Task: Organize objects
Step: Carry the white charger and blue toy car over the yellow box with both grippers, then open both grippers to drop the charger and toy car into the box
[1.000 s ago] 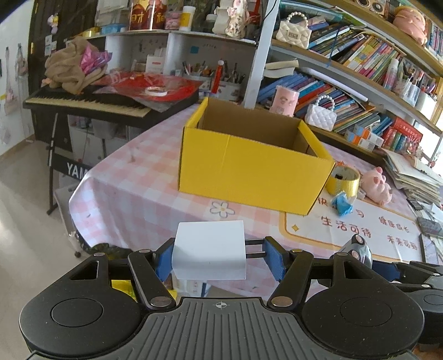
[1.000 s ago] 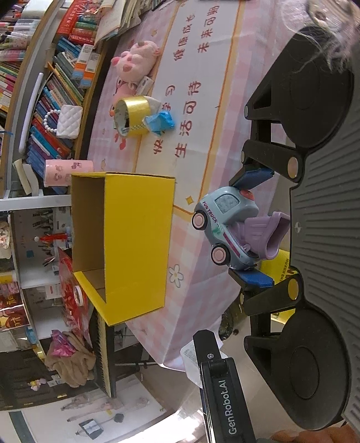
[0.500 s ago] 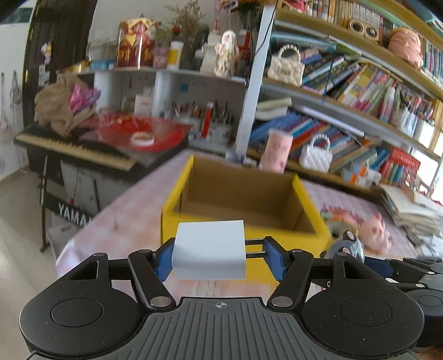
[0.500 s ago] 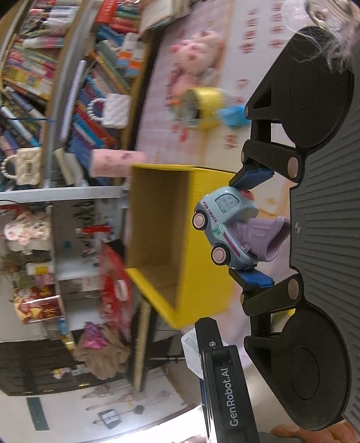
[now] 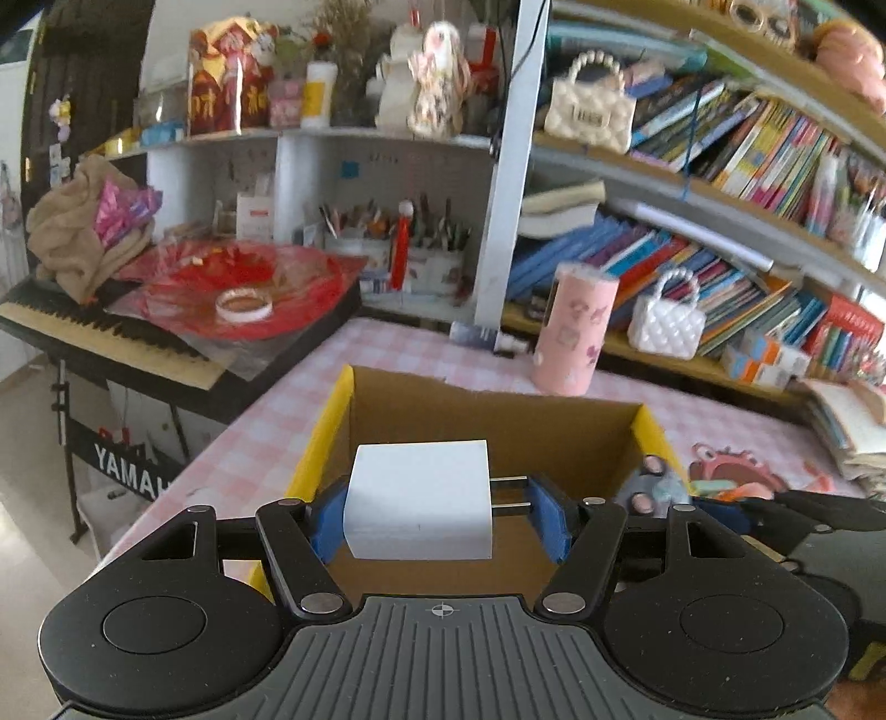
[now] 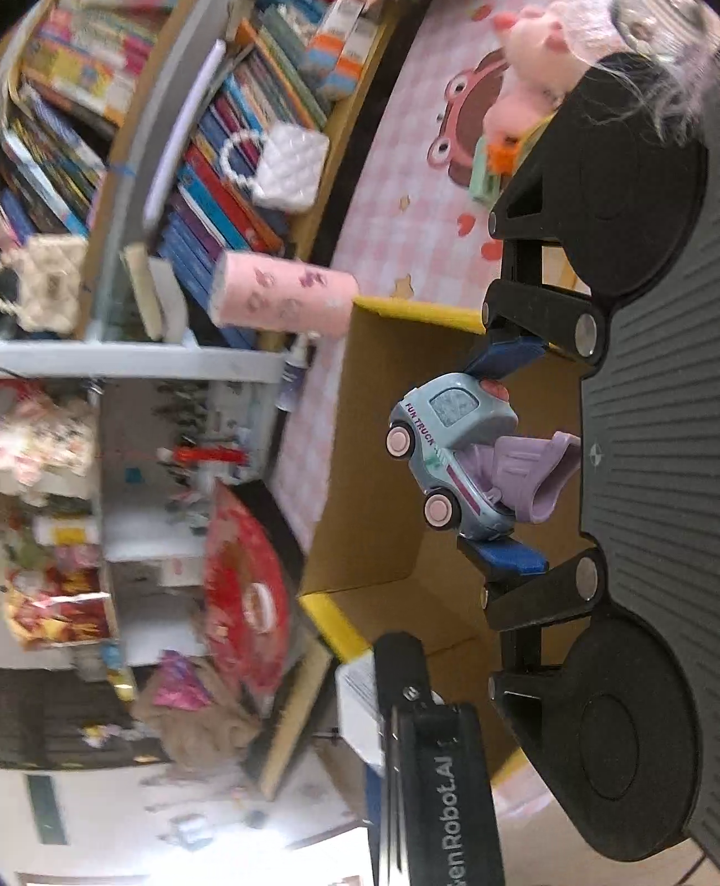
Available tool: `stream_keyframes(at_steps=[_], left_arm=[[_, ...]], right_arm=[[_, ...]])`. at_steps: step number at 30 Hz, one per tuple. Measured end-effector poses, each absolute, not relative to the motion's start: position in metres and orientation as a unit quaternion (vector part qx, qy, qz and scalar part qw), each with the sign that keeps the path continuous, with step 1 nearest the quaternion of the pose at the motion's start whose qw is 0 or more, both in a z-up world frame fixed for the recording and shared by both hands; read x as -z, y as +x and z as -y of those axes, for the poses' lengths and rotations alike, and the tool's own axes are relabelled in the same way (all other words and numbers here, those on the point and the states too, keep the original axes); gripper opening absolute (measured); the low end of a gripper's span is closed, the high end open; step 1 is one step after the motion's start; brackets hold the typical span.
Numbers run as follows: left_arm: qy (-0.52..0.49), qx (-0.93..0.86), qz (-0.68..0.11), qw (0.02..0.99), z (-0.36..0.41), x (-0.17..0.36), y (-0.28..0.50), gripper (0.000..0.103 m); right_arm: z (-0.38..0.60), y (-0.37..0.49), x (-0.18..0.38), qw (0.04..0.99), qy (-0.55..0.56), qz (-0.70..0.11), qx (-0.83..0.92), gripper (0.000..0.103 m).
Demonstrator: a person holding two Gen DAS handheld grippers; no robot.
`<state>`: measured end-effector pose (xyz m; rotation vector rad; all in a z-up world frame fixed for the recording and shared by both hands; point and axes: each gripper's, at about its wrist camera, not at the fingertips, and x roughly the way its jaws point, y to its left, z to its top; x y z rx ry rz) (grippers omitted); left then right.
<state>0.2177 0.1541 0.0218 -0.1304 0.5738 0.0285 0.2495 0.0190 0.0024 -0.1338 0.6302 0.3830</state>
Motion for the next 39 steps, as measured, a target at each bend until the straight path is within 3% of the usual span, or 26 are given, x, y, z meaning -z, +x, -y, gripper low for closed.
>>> stream_keyframes(at_steps=[9,18,20,22,23,30,39], left_arm=[[-0.049,-0.044,-0.324,0.944,-0.149,0.003,0.250,0.066],[-0.023,-0.051,-0.348,0.936,-0.145,0.012,0.264,0.066],[-0.016,-0.049,-0.342,0.938,-0.144,0.008,0.263,0.069],[-0.013,-0.040,-0.332,0.942,-0.142,0.002,0.260,0.078],[-0.013,-0.038,-0.323,0.946,-0.142,-0.003,0.256,0.080],[-0.025,-0.031,-0.250,0.967,-0.140,-0.044,0.208,0.084],[-0.057,-0.050,-0.231,0.970,-0.142,-0.050,0.128,0.089]], right_arm=[[-0.049,0.285,0.022,0.882,-0.206,-0.318,-0.280,0.058],[-0.055,0.303,0.026,0.846,-0.218,-0.389,-0.293,0.059],[-0.054,0.297,0.023,0.855,-0.218,-0.369,-0.292,0.067],[-0.051,0.292,0.019,0.867,-0.210,-0.347,-0.289,0.080],[-0.048,0.289,0.017,0.872,-0.203,-0.340,-0.290,0.082],[-0.025,0.244,-0.021,0.912,-0.130,-0.269,-0.281,0.081],[-0.009,0.169,-0.036,0.940,-0.090,-0.235,-0.232,0.081]])
